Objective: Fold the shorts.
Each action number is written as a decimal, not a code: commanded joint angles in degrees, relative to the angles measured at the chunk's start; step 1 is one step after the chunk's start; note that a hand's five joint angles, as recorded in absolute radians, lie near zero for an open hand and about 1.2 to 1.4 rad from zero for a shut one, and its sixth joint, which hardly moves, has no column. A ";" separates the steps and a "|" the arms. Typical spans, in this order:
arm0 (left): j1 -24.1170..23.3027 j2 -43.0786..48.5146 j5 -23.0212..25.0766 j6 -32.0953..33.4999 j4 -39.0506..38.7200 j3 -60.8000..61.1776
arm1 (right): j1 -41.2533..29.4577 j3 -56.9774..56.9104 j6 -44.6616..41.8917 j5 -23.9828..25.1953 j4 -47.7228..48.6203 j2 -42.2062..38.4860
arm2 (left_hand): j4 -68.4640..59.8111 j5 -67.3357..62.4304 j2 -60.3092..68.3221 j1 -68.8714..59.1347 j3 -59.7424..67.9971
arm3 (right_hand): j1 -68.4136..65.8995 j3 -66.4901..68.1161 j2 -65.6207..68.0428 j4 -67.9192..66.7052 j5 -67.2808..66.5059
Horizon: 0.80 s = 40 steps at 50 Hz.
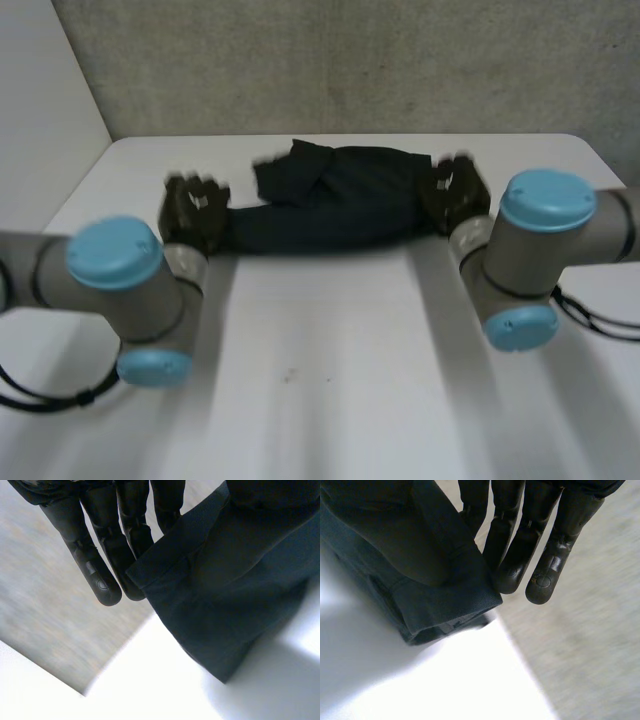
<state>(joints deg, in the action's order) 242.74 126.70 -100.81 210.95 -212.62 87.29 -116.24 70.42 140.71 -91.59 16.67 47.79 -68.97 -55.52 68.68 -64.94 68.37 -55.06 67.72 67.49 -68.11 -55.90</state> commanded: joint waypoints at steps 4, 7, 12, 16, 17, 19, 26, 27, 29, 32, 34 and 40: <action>-0.43 -6.17 -0.27 0.51 1.07 8.58 | 0.49 7.70 0.71 0.19 -11.13 6.08 | -11.03 -14.48 11.32 -15.06 11.63 | -24.94 12.28 12.51 -11.89 -14.10; -0.34 -10.14 -0.27 0.51 2.29 10.61 | 0.49 11.73 0.45 0.19 -11.40 10.29 | -11.03 -14.48 11.32 -15.06 11.63 | -24.94 12.28 12.51 -11.89 -14.10; -0.60 -17.87 -0.18 0.51 9.04 15.35 | 0.49 16.58 -0.17 0.45 -12.19 14.17 | -11.03 -14.48 11.32 -15.06 11.63 | -24.94 12.28 12.51 -11.89 -14.10; -0.87 -21.57 -0.27 0.25 16.59 19.30 | 0.58 19.39 -0.35 0.71 -16.22 16.72 | -11.03 -14.48 11.32 -15.06 11.63 | -24.94 12.28 12.51 -11.89 -14.10; -1.04 -22.19 -0.27 -0.01 17.93 20.10 | 0.58 20.01 -0.52 0.80 -17.36 17.25 | -11.03 -14.48 11.32 -15.06 11.63 | -24.94 12.28 12.51 -11.89 -14.10; -1.57 -23.24 -0.27 -0.37 20.74 21.86 | 0.66 21.85 -1.48 1.24 -20.61 18.56 | -11.03 -14.48 11.32 -15.06 11.63 | -24.94 12.28 12.51 -11.89 -14.10; -5.35 -29.83 -0.18 -0.46 26.29 27.75 | 0.93 28.01 -6.14 2.73 -23.26 22.26 | -11.03 -14.48 11.32 -15.06 11.63 | -24.94 12.28 12.51 -11.89 -14.10; -5.61 -30.89 -0.09 -0.54 26.55 28.11 | 1.10 29.49 -6.93 2.82 -23.27 23.48 | -11.03 -14.48 11.32 -15.06 11.63 | -24.94 12.28 12.51 -11.89 -14.10; -6.58 -33.96 -0.09 -0.54 26.82 28.90 | 1.45 30.73 -7.46 2.91 -23.27 24.80 | -11.03 -14.48 11.32 -15.06 11.63 | -24.94 12.28 12.51 -11.89 -14.10; -7.80 -37.65 0.08 -0.28 27.26 29.60 | 1.98 33.28 -7.55 3.17 -23.27 27.18 | -8.39 -11.83 8.68 -12.41 8.98 | -24.94 12.28 12.51 -11.89 -14.10; -8.34 -38.89 0.17 -0.02 27.52 29.87 | 2.07 34.16 -7.55 3.79 -23.18 28.23 | 6.19 2.74 -5.90 2.16 -5.59 | -24.94 12.28 12.51 -11.89 -14.10; -8.52 -39.60 0.26 2.26 27.08 24.71 | 4.96 36.01 -7.55 6.42 -22.30 29.12 | 58.97 55.52 -58.68 54.94 -58.37 | -24.94 12.28 12.51 -11.89 -14.10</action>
<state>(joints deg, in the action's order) 234.05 87.57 -100.55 211.27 -184.93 116.71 -113.60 105.16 132.96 -87.06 -6.48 76.24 -20.17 -10.53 19.84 -16.87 20.97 -55.06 68.07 67.49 -68.11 -55.90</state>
